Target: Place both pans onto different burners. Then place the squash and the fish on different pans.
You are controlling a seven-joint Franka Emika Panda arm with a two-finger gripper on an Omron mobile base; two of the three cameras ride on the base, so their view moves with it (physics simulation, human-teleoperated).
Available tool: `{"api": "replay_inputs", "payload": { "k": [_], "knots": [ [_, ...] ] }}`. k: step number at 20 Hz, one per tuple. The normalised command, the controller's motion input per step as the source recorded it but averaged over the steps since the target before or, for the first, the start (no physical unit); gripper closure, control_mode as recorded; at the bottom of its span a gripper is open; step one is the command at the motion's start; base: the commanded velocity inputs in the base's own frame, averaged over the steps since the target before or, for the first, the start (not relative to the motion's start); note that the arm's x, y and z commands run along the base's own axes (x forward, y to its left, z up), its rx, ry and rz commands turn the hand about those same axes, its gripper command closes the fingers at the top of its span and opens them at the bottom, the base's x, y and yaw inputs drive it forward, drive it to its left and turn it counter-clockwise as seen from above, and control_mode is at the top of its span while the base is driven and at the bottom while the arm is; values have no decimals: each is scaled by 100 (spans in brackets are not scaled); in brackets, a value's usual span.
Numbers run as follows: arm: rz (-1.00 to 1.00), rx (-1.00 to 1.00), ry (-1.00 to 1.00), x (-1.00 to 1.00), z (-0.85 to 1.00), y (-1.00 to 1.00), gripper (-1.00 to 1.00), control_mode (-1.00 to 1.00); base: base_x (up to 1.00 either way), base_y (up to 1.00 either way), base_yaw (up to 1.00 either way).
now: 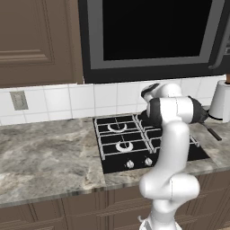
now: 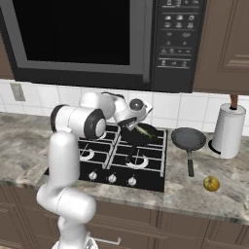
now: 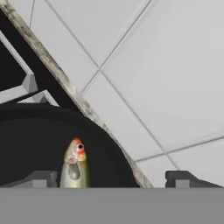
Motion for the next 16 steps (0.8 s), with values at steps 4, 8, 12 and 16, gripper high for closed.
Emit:
{"api": "replay_inputs", "payload": {
  "k": [4,8,12,16],
  "knots": [
    [-14,0,-10,-32,1,-14,-100,-100,0,0,0],
    [-21,0,-5,-24,0,-20,-100,-100,0,0,0],
    [-19,0,0,-3,1,-28,-100,-100,0,0,0],
    [-12,3,0,0,12,-40,-100,-100,0,0,0]
  ]
}}
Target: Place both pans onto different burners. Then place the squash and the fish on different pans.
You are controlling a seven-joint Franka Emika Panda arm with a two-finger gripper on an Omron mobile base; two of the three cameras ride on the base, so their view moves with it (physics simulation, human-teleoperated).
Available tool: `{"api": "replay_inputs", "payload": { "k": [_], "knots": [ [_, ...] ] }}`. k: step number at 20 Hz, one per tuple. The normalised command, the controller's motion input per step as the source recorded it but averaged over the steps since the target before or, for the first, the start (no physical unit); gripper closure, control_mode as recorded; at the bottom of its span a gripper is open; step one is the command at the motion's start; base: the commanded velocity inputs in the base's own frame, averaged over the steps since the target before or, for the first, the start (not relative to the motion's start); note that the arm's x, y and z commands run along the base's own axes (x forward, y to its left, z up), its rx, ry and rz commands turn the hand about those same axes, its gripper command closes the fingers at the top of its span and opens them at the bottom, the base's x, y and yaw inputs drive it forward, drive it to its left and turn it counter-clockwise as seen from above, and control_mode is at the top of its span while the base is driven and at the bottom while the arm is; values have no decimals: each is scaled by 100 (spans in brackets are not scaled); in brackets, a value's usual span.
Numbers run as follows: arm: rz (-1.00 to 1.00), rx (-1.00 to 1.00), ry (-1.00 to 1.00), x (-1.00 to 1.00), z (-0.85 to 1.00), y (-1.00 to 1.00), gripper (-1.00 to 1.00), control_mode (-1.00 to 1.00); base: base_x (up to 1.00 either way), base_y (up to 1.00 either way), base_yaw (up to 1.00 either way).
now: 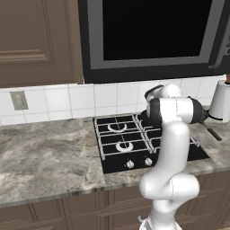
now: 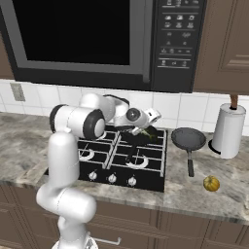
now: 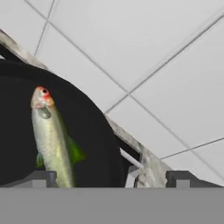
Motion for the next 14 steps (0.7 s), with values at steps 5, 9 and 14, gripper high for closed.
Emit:
{"api": "replay_inputs", "payload": {
  "k": [5,9,14],
  "knots": [
    [-8,10,0,0,22,-46,-100,-100,0,0,0],
    [-7,20,1,0,24,-47,-100,-100,0,0,0],
    [-7,25,7,0,13,-36,-100,-100,0,0,0]
  ]
}}
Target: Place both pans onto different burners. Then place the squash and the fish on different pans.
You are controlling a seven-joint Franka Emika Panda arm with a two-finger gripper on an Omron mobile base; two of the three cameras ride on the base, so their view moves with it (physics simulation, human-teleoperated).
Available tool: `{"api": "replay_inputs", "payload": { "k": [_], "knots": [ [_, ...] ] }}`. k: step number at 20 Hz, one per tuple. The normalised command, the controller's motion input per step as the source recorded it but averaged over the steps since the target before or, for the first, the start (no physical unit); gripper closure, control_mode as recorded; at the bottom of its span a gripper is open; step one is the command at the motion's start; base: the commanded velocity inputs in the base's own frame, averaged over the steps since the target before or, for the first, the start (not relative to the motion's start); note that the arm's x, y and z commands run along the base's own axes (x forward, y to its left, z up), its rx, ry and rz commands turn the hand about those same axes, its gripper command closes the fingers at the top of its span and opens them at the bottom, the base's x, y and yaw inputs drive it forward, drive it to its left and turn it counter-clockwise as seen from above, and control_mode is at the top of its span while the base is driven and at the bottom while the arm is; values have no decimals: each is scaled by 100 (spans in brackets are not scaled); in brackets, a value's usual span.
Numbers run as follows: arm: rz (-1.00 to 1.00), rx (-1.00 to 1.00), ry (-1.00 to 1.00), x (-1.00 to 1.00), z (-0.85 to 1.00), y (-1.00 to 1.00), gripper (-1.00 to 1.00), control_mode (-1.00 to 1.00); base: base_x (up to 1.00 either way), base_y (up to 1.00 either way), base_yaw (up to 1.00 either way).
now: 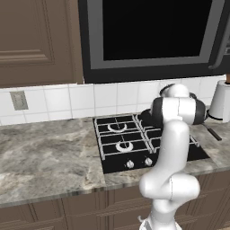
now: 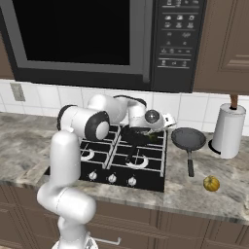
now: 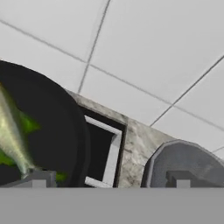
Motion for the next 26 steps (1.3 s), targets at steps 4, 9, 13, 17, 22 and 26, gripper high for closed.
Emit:
{"api": "replay_inputs", "payload": {
  "k": [4,9,13,17,22,26],
  "knots": [
    [-9,16,13,0,0,-20,-100,-100,0,0,0],
    [-9,9,13,-3,2,-14,-100,-100,0,0,0],
    [-8,2,13,-8,0,-3,-100,-100,0,0,0],
    [-5,0,10,-12,0,-4,-100,-100,0,0,0],
    [0,0,2,-15,0,-20,-100,-100,0,0,0],
    [0,0,0,-26,-4,-34,-100,-100,0,0,0]
  ]
}}
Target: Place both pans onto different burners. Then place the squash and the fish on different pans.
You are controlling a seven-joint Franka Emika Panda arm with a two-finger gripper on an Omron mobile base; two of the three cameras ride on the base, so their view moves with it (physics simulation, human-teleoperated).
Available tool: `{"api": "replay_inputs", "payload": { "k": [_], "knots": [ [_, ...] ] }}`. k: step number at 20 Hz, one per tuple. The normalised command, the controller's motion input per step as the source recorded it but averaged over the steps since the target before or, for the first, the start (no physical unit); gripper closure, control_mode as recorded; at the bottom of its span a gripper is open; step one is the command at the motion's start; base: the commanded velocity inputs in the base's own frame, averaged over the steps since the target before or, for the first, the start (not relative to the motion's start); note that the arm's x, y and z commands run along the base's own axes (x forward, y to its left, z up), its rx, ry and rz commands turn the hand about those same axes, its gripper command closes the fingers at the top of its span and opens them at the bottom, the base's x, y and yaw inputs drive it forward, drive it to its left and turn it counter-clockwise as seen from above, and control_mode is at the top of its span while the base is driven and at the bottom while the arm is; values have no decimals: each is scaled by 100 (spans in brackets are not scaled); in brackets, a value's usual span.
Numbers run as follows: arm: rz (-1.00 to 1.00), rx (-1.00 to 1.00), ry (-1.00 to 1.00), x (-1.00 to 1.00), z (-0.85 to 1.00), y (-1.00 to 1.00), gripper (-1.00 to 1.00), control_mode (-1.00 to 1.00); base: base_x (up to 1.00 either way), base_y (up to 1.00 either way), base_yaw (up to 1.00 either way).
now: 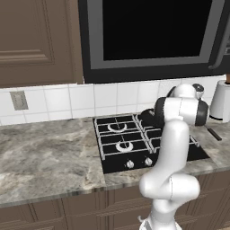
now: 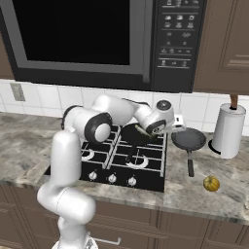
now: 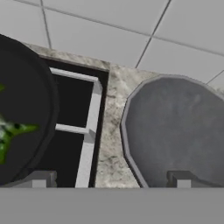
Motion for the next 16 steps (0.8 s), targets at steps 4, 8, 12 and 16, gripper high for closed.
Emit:
{"api": "replay_inputs", "payload": {
  "k": [4,8,12,16],
  "knots": [
    [0,0,0,-30,-25,-38,-100,-100,0,0,0],
    [0,0,0,-30,-15,-36,-100,-100,0,0,0],
    [0,0,0,-31,-5,-32,-100,-100,0,0,0],
    [0,0,0,-31,-4,-31,-100,-100,0,0,0]
  ]
}}
